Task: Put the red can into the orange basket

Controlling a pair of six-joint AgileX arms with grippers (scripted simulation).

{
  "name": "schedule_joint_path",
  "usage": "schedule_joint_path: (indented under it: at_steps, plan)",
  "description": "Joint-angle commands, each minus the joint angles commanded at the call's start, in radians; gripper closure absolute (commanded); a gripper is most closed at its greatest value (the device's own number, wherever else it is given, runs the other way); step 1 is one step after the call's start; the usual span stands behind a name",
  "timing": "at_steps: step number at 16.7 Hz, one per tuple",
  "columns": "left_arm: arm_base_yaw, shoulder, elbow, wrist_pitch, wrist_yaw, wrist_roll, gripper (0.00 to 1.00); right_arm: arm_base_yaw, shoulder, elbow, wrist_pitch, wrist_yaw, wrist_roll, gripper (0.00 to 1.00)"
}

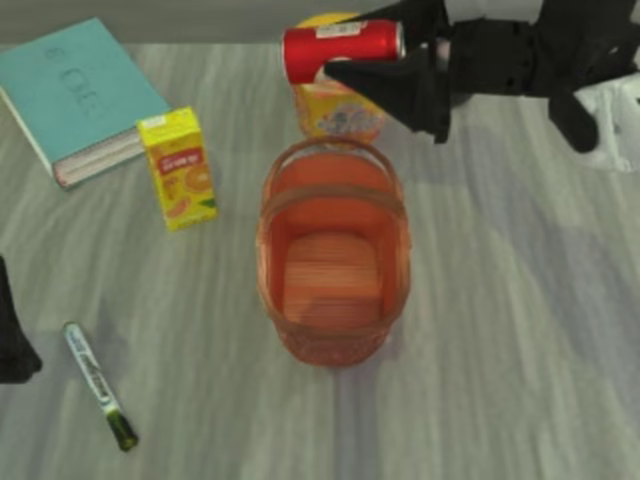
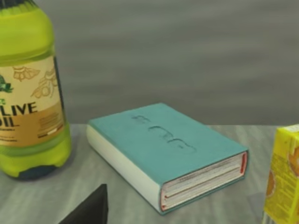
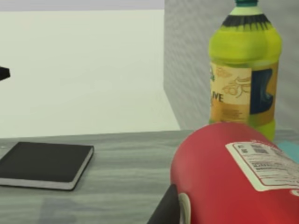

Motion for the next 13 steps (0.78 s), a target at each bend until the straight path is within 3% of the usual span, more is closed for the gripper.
schedule_joint_path:
  at_steps: [3,9,13]
  plan:
    - [0.000,0.000,0.000,0.000,0.000,0.000,0.00,0.004,0.035,-0.009,0.041,-0.003,-0.001,1.00]
    - [0.000,0.000,0.000,0.000,0.000,0.000,0.00,0.009,0.208,-0.071,0.281,0.002,-0.004,1.00]
    - [0.000,0.000,0.000,0.000,0.000,0.000,0.00,0.010,0.240,-0.085,0.321,0.003,-0.005,1.00]
